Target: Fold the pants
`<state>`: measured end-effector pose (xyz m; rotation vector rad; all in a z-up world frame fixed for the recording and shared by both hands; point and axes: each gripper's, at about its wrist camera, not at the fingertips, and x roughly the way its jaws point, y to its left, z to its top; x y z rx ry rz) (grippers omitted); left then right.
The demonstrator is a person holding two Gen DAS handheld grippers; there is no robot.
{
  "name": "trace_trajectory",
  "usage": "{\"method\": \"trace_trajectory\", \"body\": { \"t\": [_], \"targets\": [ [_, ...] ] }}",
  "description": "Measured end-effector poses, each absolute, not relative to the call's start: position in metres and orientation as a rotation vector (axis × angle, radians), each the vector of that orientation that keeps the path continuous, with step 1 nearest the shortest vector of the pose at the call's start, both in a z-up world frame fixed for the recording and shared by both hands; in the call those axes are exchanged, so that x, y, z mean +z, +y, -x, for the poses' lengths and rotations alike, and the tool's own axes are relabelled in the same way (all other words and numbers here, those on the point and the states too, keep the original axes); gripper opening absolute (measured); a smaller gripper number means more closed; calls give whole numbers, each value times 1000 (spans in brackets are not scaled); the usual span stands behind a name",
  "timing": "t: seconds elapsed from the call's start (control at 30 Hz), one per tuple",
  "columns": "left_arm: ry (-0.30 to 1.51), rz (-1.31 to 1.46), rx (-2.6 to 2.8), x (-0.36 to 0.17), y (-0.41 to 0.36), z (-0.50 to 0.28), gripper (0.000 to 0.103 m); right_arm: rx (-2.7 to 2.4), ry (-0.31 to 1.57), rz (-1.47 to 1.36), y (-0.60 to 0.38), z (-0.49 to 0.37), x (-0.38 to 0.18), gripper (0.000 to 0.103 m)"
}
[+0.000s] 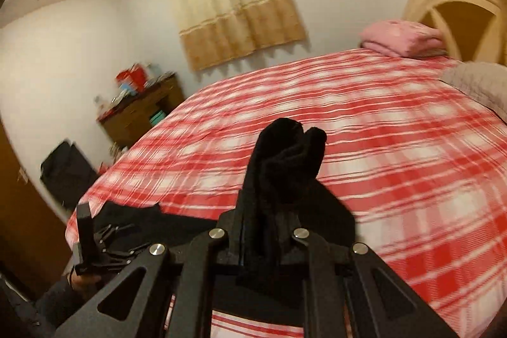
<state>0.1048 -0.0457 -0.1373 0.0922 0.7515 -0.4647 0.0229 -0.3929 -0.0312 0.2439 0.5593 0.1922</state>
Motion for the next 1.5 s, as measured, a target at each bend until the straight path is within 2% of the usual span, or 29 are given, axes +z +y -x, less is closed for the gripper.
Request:
{"method": "trace_trajectory", "body": {
  "t": [0.27, 0.57, 0.6, 0.63, 0.7, 1.03, 1.3, 1.33, 1.47, 1.5],
  "targets": [
    [756, -42, -446, -140, -29, -112, 95, 332, 652, -143, -296, -73, -76, 12],
    [771, -18, -446, -144, -22, -117, 95, 425, 863, 61, -219, -99, -158, 15],
    [774, -17, -449, -145, -22, -116, 95, 428, 874, 74, -217, -97, -162, 24],
    [777, -15, -452, -145, -22, -116, 95, 443, 883, 77, -216, -95, -164, 43],
    [785, -7, -468, -146, -25, -116, 95, 502, 893, 49, -219, -88, -161, 58],
    [809, -21, -514, -144, -46, -112, 95, 445, 822, -14, -267, -62, -142, 58],
    [814, 17, -443, -143, -26, -114, 95, 533, 805, 83, -212, -59, -146, 57],
    [814, 22, -437, -143, -23, -115, 95, 522, 803, 115, -202, -61, -150, 52],
    [823, 51, -427, -146, -11, -116, 95, 460, 802, 195, -188, -74, -165, 47],
    [826, 56, -429, -146, -10, -117, 95, 451, 809, 215, -187, -76, -170, 36]
  ]
}}
